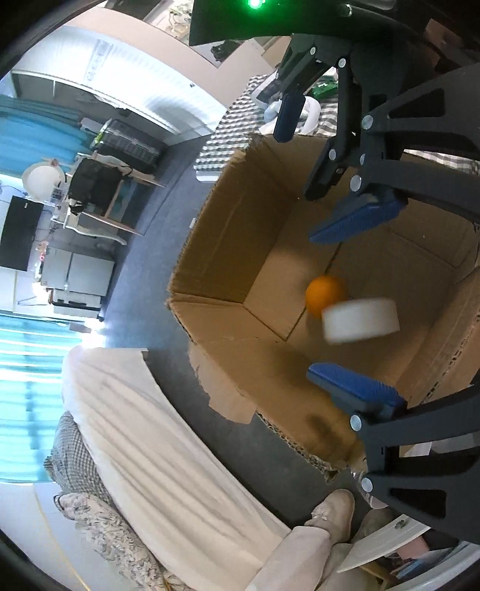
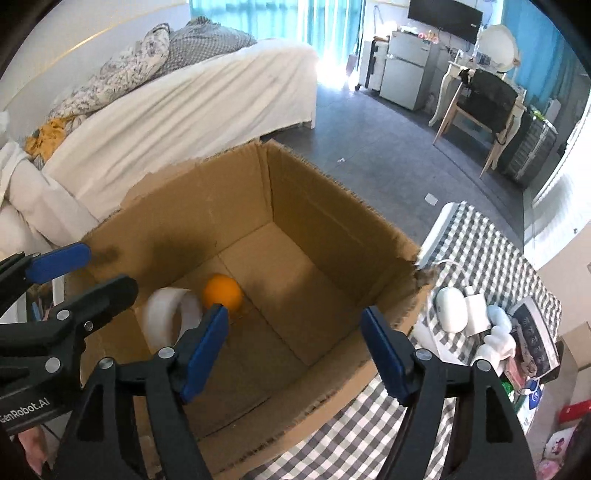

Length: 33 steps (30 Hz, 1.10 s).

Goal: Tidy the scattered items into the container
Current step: 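Withdraw both grippers from the box back over the mattress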

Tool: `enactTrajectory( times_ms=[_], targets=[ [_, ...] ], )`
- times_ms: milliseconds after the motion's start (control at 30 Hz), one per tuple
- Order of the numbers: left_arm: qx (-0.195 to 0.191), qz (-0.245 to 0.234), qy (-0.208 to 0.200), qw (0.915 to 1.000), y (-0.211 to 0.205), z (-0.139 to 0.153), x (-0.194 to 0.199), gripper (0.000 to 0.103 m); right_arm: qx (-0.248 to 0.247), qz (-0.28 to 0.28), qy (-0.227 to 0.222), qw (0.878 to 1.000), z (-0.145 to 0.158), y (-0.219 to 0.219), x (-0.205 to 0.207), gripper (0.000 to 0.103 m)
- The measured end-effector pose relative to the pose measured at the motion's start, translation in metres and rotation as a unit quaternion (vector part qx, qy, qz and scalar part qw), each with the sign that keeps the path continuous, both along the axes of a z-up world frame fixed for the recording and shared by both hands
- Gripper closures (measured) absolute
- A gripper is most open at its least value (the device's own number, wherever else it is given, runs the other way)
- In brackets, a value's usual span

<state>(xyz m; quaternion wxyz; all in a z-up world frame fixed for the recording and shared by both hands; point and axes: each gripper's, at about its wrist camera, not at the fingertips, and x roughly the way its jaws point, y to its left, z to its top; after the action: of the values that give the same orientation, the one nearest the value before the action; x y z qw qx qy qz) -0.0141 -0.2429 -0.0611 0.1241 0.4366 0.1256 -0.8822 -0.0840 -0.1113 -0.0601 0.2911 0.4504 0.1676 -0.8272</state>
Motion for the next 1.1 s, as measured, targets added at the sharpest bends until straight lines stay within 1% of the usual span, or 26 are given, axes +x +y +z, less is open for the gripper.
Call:
enactTrajectory(
  times_ms=[67,167,233,333,467,533,600,667,767,900,967,1100],
  targets=[
    [-0.007,-0.007,0.008,0.9999,0.009,0.008,-0.001,0.032,-0.008,-0.007,0.005,1.000,0.007,0.009,-0.002,0.029],
    [-0.022,-0.030,0.026,0.9990,0.033,0.027,-0.004,0.029,-0.016,-0.030,0.022,0.999,0.021,0.034,-0.003,0.028],
    [-0.034,-0.049,0.042,0.9973,0.055,0.039,-0.007,0.022,-0.018,-0.052,0.031,0.998,0.028,0.056,-0.005,0.024],
    [-0.042,-0.080,0.057,0.9942,0.089,0.052,-0.015,0.021,-0.017,-0.098,0.049,0.994,0.039,0.103,-0.009,0.020],
    [-0.046,-0.127,0.070,0.9884,0.146,0.062,-0.029,0.019,-0.021,-0.153,0.060,0.986,0.046,0.172,-0.013,0.007],
    [-0.048,-0.148,0.075,0.9850,0.176,0.063,-0.037,0.009,-0.017,-0.182,0.065,0.981,0.048,0.205,-0.016,0.001],
    [-0.055,-0.163,0.078,0.9820,0.203,0.063,-0.046,0.004,-0.013,-0.208,0.063,0.976,0.045,0.242,-0.019,0.000],
    [-0.065,-0.176,0.081,0.9789,0.231,0.061,-0.053,0.001,-0.006,-0.227,0.059,0.972,0.038,0.273,-0.022,0.000],
    [-0.064,-0.203,0.077,0.9740,0.268,0.051,-0.066,0.000,-0.002,-0.251,0.045,0.967,0.024,0.317,-0.029,0.000],
    [-0.063,-0.213,0.039,0.9743,0.302,0.016,-0.091,0.000,0.003,-0.269,0.020,0.963,-0.006,0.356,-0.034,0.000],
    [-0.065,-0.215,0.026,0.9741,0.310,-0.003,-0.098,0.000,0.006,-0.277,0.004,0.961,-0.024,0.370,-0.039,0.000],
    [-0.073,-0.211,0.003,0.9748,0.314,-0.033,-0.108,0.000,0.011,-0.282,-0.019,0.959,-0.054,0.377,-0.046,0.000]
  ],
)
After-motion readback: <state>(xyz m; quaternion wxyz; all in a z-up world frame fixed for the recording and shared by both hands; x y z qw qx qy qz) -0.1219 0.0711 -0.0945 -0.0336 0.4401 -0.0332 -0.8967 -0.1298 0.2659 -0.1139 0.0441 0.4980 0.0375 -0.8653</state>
